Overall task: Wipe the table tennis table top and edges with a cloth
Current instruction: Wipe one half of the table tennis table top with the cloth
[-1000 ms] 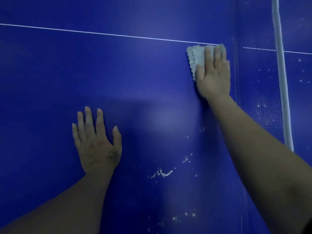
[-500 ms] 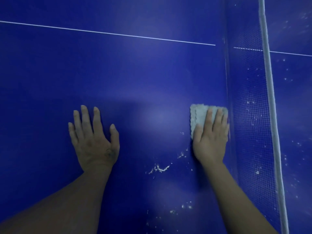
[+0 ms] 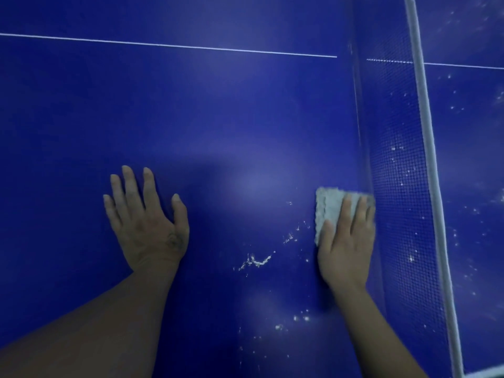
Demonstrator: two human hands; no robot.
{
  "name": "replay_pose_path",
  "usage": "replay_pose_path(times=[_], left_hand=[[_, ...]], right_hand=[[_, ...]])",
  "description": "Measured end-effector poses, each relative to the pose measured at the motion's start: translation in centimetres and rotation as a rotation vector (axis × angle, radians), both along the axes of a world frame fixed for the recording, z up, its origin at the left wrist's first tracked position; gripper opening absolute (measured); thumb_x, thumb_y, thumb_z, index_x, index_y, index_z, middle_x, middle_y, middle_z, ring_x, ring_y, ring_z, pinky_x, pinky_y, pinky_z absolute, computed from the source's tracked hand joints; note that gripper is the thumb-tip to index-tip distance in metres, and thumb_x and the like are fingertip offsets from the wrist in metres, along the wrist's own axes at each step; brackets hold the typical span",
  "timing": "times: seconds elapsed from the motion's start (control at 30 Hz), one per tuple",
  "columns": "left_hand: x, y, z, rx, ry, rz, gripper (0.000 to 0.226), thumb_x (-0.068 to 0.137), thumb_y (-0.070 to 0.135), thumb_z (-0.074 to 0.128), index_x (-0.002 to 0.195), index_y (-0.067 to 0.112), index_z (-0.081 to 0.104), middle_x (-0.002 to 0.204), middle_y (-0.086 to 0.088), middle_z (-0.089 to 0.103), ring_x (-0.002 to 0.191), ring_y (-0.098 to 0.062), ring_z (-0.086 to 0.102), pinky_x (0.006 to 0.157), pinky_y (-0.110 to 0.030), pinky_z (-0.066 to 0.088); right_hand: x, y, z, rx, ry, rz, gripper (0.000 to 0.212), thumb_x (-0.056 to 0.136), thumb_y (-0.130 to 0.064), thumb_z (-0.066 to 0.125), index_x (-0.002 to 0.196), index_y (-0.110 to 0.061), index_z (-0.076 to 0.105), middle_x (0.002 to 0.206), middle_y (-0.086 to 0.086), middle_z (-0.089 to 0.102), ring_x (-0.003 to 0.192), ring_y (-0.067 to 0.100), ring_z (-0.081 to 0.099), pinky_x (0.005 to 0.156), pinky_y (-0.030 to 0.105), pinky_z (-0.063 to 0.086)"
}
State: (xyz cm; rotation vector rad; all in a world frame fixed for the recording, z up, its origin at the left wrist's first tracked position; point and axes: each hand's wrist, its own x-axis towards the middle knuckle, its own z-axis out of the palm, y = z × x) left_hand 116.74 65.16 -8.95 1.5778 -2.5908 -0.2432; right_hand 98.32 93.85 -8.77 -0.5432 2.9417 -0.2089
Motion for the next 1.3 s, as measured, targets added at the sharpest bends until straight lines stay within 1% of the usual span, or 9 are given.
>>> replay_pose_path(times=[0.17, 0.43, 0.6, 0.77, 0.9, 0.97, 1.07, 1.2, 1.3], left_hand=[[0.0, 0.0, -0.1, 0.003, -0.018, 0.003, 0.073, 0.110, 0.053, 0.031, 0.171, 0.014, 0.023, 0.181, -0.012, 0.009, 0.169, -0.029, 0.001, 0.136, -0.055, 0.006], [0.0, 0.1, -0.2, -0.001, -0.021, 0.005, 0.073, 0.109, 0.053, 0.031, 0.171, 0.015, 0.023, 0.181, -0.011, 0.009, 0.169, -0.029, 0.001, 0.136, -0.054, 0.005], [0.0, 0.1, -0.3, -0.024, -0.014, -0.001, 0.072, 0.110, 0.052, 0.033, 0.170, 0.014, 0.025, 0.181, -0.011, 0.011, 0.169, -0.028, 0.002, 0.136, -0.054, 0.006], [0.0, 0.2, -0.3, -0.025, 0.010, -0.003, 0.070, 0.110, 0.050, 0.036, 0.170, 0.013, 0.027, 0.180, -0.012, 0.013, 0.168, -0.030, 0.005, 0.136, -0.055, 0.007], [-0.1, 0.1, -0.3, -0.025, 0.009, 0.001, 0.070, 0.110, 0.050, 0.036, 0.169, 0.013, 0.028, 0.180, -0.012, 0.014, 0.168, -0.030, 0.006, 0.135, -0.056, 0.008], [-0.1, 0.1, -0.4, -0.027, -0.004, -0.003, 0.070, 0.110, 0.050, 0.035, 0.170, 0.014, 0.027, 0.181, -0.012, 0.013, 0.168, -0.030, 0.005, 0.136, -0.055, 0.008], [0.0, 0.1, -0.5, -0.036, -0.009, -0.007, 0.070, 0.110, 0.050, 0.036, 0.170, 0.014, 0.026, 0.181, -0.012, 0.013, 0.168, -0.030, 0.005, 0.136, -0.055, 0.007], [0.0, 0.1, -0.5, -0.062, 0.006, -0.013, 0.068, 0.112, 0.047, 0.039, 0.169, 0.013, 0.028, 0.180, -0.012, 0.015, 0.168, -0.030, 0.006, 0.136, -0.054, 0.007], [-0.1, 0.2, -0.6, -0.057, 0.001, -0.005, 0.067, 0.112, 0.046, 0.042, 0.170, 0.014, 0.028, 0.181, -0.011, 0.014, 0.168, -0.029, 0.006, 0.136, -0.054, 0.007]], right_hand=[[3.2, 0.8, 0.0, 0.001, -0.036, -0.060, 0.067, 0.112, -0.041, 0.025, 0.172, -0.017, 0.008, 0.180, 0.010, -0.005, 0.166, 0.028, -0.007, 0.132, 0.061, 0.012], [-8.6, -13.1, -1.1, -0.045, 0.023, -0.079, 0.069, 0.109, -0.047, 0.020, 0.172, -0.020, 0.009, 0.179, 0.014, 0.002, 0.166, 0.033, -0.004, 0.134, 0.053, 0.003], [-12.4, -20.2, -1.0, -0.073, 0.056, -0.035, 0.070, 0.108, -0.045, 0.021, 0.172, -0.018, 0.013, 0.179, 0.016, 0.004, 0.165, 0.035, -0.001, 0.133, 0.053, 0.006], [-4.6, -16.0, -0.7, -0.125, 0.106, 0.320, 0.062, 0.113, -0.038, 0.032, 0.170, -0.015, 0.021, 0.178, 0.016, 0.012, 0.165, 0.036, 0.007, 0.132, 0.053, 0.015], [5.8, -7.9, 0.5, -0.090, -0.037, 0.496, 0.065, 0.113, -0.036, 0.044, 0.170, -0.016, 0.020, 0.179, 0.012, 0.007, 0.166, 0.034, 0.004, 0.130, 0.057, 0.021], [7.1, -6.2, 0.6, -0.082, -0.053, 0.533, 0.066, 0.112, -0.038, 0.047, 0.170, -0.018, 0.023, 0.179, 0.010, 0.010, 0.166, 0.033, 0.006, 0.130, 0.057, 0.023], [2.8, -8.6, -0.2, -0.082, -0.019, 0.526, 0.065, 0.112, -0.041, 0.045, 0.170, -0.021, 0.025, 0.179, 0.008, 0.013, 0.166, 0.030, 0.007, 0.133, 0.053, 0.016], [-6.8, -14.8, -0.9, -0.101, 0.040, 0.392, 0.064, 0.112, -0.045, 0.034, 0.170, -0.019, 0.024, 0.178, 0.012, 0.014, 0.165, 0.033, 0.009, 0.134, 0.052, 0.009], [-8.9, -15.7, -0.9, -0.101, 0.037, 0.332, 0.065, 0.111, -0.045, 0.028, 0.171, -0.021, 0.021, 0.179, 0.013, 0.010, 0.166, 0.033, 0.005, 0.134, 0.052, 0.007]])
